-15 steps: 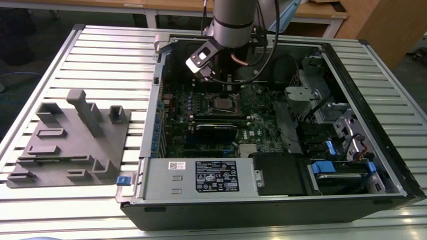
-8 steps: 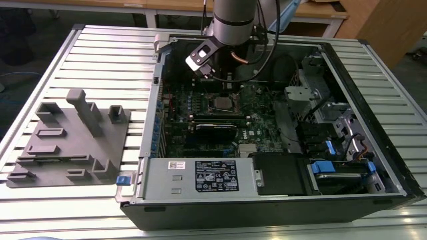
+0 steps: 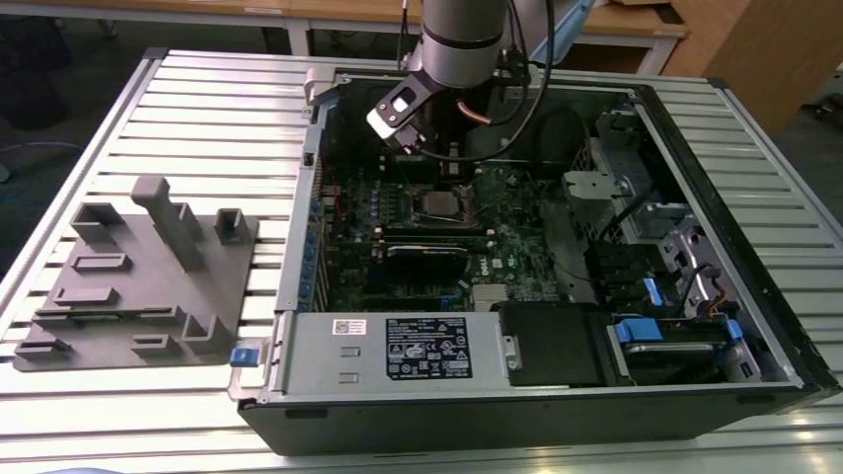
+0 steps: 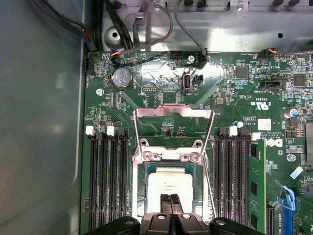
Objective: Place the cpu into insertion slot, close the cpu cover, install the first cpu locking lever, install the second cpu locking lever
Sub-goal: 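Close the cpu cover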
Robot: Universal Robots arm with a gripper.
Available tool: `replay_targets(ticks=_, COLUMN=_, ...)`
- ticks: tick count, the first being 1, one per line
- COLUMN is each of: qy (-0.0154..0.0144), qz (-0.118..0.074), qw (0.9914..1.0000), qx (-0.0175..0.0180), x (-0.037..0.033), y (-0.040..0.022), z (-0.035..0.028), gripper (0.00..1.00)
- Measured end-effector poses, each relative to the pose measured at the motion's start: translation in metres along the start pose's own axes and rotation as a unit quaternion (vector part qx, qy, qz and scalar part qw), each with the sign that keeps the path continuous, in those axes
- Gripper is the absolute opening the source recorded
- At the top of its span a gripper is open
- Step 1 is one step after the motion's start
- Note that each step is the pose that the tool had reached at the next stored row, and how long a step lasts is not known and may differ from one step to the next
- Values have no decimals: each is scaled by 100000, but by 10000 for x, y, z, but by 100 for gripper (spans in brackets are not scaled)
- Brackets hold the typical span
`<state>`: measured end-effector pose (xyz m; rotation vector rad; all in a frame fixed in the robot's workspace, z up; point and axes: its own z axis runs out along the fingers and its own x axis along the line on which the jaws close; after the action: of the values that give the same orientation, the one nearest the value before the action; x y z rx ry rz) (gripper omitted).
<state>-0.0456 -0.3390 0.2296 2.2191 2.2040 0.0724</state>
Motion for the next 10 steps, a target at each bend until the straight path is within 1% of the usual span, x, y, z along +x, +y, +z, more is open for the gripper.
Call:
replay_targets(ticks=3, qy=-14, qz=0, qw=100000, qx=9, x=0, y=0, z=-4, gripper=11)
replay_targets(ticks=9, qy=8, qz=1, qw=100000, qx=-5, x=1, y=1, z=-28, gripper=11)
replay_targets(ticks=10, qy=-3, qz=0, qw=100000, qx=0, x=1, y=2, z=-40, gripper=11)
